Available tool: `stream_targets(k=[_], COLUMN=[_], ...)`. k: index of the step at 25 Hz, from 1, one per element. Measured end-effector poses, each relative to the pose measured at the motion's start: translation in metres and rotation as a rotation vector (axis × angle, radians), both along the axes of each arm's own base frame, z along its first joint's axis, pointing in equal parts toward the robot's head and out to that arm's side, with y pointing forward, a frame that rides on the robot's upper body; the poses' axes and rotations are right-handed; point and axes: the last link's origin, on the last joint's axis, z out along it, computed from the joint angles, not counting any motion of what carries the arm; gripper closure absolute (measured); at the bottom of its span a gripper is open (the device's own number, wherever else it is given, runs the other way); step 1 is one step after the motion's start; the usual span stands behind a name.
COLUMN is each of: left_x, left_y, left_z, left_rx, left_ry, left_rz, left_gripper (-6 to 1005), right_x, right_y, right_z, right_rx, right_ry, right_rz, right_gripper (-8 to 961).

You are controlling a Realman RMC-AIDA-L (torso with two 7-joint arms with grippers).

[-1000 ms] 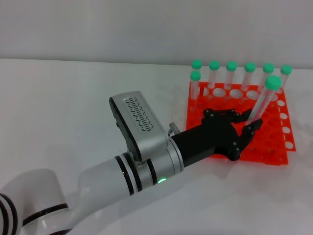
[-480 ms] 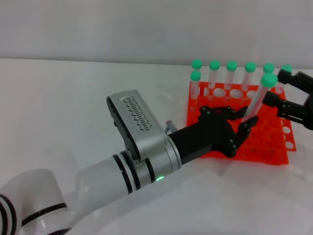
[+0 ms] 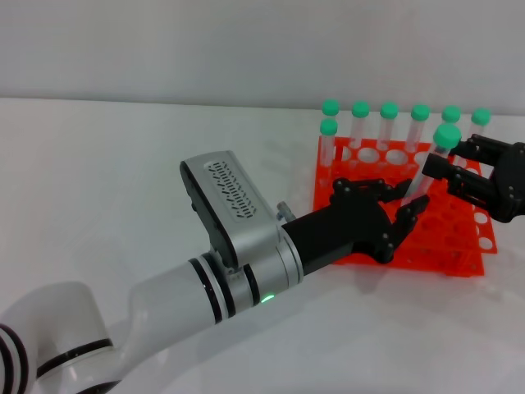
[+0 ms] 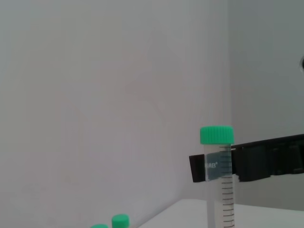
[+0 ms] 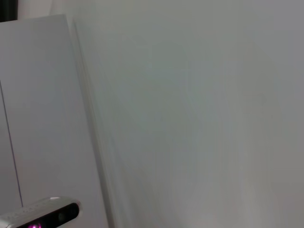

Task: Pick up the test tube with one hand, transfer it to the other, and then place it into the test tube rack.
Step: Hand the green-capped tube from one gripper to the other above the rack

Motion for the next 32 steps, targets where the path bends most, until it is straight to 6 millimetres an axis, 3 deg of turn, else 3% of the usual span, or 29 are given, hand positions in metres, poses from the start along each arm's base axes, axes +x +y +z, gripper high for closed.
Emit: stream_targets(k=[10,12,30,32], left_x=[0.001,0.001,-0.014,-0.017], left_y=[-0.001,-0.001,0.008,0.008], left_z=[-0.002,-0.002,-0.002,0.0], left_rx=[-0.008,-0.009,0.059,0.07], left_ry=[0.012,0.013,0.084,0.08], left_rz=[-0.008,-0.007,0.048,0.062], left_gripper=[679,676,649,589], right_x=[-0.004,-0.004,-0.004,-0.002], right_y=[0.0,0.0,0.0,0.002], right_z=[-0.007,-0.008,-0.007,-0.006], right_rx=[-0.007,-0.003,0.022,0.039], right_ry=[0.017,0.015,0.035,0.038], right_rz=[-0.004,-0.001,-0.013,-0.03], right_gripper=[672,719,741,747])
